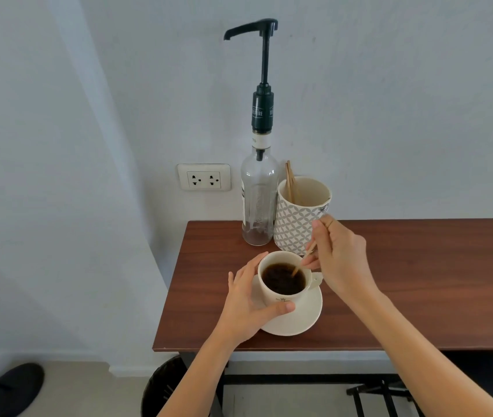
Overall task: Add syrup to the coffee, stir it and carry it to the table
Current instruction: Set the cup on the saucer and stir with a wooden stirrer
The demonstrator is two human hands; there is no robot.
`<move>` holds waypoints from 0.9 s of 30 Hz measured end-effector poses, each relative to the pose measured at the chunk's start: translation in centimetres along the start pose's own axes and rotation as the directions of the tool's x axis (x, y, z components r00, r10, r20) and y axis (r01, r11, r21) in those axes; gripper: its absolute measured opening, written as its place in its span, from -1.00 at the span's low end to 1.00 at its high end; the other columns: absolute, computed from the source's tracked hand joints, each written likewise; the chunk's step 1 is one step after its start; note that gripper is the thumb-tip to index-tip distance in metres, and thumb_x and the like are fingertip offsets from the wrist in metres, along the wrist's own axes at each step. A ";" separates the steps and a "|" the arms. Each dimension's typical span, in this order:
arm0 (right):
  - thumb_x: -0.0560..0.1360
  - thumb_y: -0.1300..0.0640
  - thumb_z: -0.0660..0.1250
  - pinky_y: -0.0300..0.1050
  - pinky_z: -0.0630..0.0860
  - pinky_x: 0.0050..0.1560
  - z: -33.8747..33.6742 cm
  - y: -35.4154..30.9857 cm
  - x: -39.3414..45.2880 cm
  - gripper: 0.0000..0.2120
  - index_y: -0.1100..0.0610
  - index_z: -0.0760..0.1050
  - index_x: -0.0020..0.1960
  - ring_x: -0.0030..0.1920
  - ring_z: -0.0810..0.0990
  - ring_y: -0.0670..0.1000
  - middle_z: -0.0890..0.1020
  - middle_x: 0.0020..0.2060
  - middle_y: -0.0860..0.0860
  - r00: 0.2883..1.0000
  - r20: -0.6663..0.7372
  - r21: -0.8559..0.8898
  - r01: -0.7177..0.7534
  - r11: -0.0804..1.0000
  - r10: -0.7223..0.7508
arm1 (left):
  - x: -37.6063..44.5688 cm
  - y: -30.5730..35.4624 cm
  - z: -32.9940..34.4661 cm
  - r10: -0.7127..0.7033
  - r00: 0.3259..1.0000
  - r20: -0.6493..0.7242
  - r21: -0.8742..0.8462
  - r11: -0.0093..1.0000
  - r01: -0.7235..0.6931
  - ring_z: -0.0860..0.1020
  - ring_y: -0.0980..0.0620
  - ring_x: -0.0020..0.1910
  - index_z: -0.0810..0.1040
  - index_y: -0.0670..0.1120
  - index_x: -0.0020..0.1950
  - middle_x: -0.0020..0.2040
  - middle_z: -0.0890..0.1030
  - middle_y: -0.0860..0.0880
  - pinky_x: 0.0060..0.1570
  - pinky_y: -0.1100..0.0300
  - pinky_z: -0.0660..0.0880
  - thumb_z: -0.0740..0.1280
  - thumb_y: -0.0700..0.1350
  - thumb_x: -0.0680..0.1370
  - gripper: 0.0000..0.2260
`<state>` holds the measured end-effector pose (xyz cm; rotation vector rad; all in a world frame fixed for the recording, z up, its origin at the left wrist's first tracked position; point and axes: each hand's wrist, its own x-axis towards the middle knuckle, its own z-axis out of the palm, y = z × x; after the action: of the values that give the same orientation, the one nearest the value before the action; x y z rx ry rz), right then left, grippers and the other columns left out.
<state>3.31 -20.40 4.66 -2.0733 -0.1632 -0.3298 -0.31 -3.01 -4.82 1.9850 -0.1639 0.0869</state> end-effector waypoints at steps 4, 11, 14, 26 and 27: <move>0.67 0.08 0.14 -0.14 0.68 -0.38 0.2 -0.3 -0.6 -0.67 0.26 0.49 -0.14 -0.44 0.72 0.02 0.68 -0.36 0.17 0.993 0.101 0.071 -0.069 0.995 0.062 | 0.0 -0.1 0.0 0.008 1.000 -0.005 -0.001 1.000 -0.008 0.29 0.13 0.52 0.28 0.29 0.45 0.45 0.42 0.24 0.52 -0.32 0.00 0.52 0.34 0.30 -0.21; 0.67 0.09 0.15 -0.09 0.69 -0.37 -0.4 0.0 -0.3 -0.69 0.26 0.48 -0.12 -0.46 0.71 0.01 0.69 -0.36 0.18 0.995 0.072 0.053 -0.069 0.996 0.065 | 0.1 -0.1 0.1 0.006 1.000 -0.010 -0.005 1.000 -0.007 0.29 0.12 0.52 0.28 0.31 0.44 0.45 0.43 0.23 0.53 -0.32 -0.03 0.51 0.37 0.28 -0.21; 0.67 0.10 0.17 -0.16 0.69 -0.33 0.8 -0.6 -0.7 -0.72 0.22 0.51 -0.11 -0.39 0.74 -0.01 0.70 -0.31 0.14 0.991 0.129 0.115 -0.053 0.992 0.038 | 0.1 -0.3 0.1 0.015 1.000 -0.006 -0.002 1.000 -0.015 0.32 0.11 0.51 0.29 0.30 0.45 0.45 0.44 0.21 0.53 -0.32 -0.04 0.51 0.37 0.29 -0.21; 0.67 0.14 0.16 -0.11 0.70 -0.30 1.4 -1.6 -0.8 -0.75 0.10 0.47 -0.17 -0.37 0.71 0.05 0.68 -0.34 0.14 0.978 0.154 0.071 0.128 0.989 -0.138 | 0.1 -0.3 0.1 0.012 1.000 -0.012 0.002 1.000 -0.012 0.30 0.10 0.52 0.28 0.31 0.46 0.46 0.43 0.20 0.53 -0.32 -0.07 0.50 0.38 0.28 -0.20; 0.67 0.13 0.17 -0.09 0.69 -0.28 1.5 -1.5 -0.6 -0.75 0.13 0.48 -0.15 -0.35 0.71 0.07 0.67 -0.33 0.13 0.979 0.120 0.041 0.162 0.986 -0.166 | 0.1 -0.3 0.1 0.014 1.000 -0.012 0.004 1.000 -0.014 0.31 0.10 0.52 0.28 0.30 0.46 0.46 0.43 0.21 0.53 -0.32 -0.07 0.51 0.37 0.29 -0.20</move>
<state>2.61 -18.37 5.02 -2.0545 -0.4136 -0.2969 -0.13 -3.00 -5.09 1.9873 -0.1702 0.1077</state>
